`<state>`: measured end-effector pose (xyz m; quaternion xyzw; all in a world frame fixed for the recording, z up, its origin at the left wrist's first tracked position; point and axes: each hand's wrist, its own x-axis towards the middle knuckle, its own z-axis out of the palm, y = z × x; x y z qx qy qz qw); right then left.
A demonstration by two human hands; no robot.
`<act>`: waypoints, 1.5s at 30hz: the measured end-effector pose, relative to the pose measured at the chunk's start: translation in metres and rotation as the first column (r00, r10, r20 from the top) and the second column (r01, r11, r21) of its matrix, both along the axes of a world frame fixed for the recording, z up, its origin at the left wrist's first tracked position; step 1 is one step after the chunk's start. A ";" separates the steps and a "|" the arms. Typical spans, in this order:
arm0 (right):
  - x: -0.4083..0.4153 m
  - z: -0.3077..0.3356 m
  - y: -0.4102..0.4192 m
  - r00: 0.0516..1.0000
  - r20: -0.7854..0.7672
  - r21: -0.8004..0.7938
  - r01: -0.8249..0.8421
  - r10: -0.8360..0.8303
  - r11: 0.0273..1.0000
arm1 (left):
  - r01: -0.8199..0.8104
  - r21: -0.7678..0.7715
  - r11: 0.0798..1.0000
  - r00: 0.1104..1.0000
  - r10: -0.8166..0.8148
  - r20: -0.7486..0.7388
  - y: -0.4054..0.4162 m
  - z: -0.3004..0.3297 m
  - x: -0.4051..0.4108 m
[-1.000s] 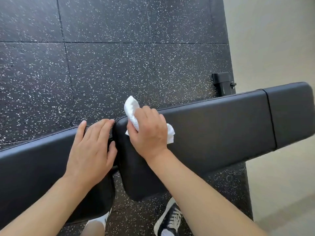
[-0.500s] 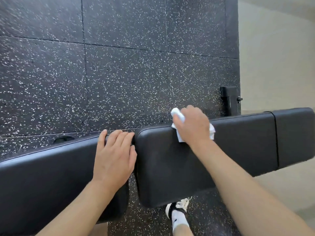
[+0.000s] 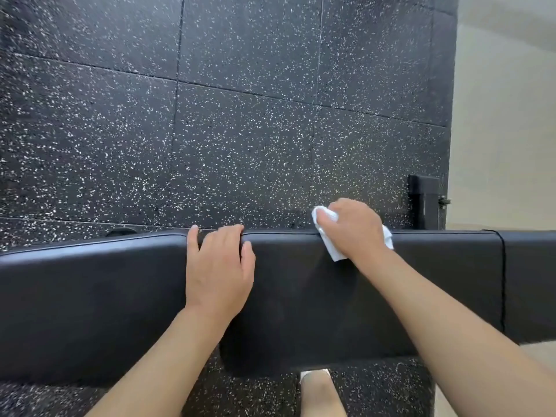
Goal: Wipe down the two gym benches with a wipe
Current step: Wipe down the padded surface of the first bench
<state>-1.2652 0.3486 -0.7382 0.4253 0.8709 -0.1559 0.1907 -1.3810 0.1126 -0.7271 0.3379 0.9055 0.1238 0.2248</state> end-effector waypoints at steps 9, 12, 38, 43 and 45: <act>0.028 0.006 0.029 1.000 0.011 0.046 -0.014 0.013 0.999 | -0.135 -0.050 0.990 0.990 0.133 -0.036 0.057 -0.002 0.042; 0.009 0.004 0.002 0.987 -0.124 0.013 -0.101 0.101 0.995 | -0.041 -0.122 0.992 0.994 0.028 -0.109 0.072 -0.007 0.047; 0.103 0.004 0.103 0.967 -0.211 -0.011 -0.145 0.139 0.989 | 0.202 -0.074 0.976 0.960 -0.213 -0.182 0.227 -0.013 0.150; 0.166 0.003 0.135 0.913 -0.382 0.182 -0.080 0.145 0.980 | 0.200 -0.142 0.970 0.963 -0.221 -0.156 0.222 -0.014 0.153; 0.213 0.002 0.159 0.860 -0.485 0.358 0.026 0.162 0.933 | 0.198 -0.149 0.969 0.967 -0.218 -0.134 0.222 -0.012 0.154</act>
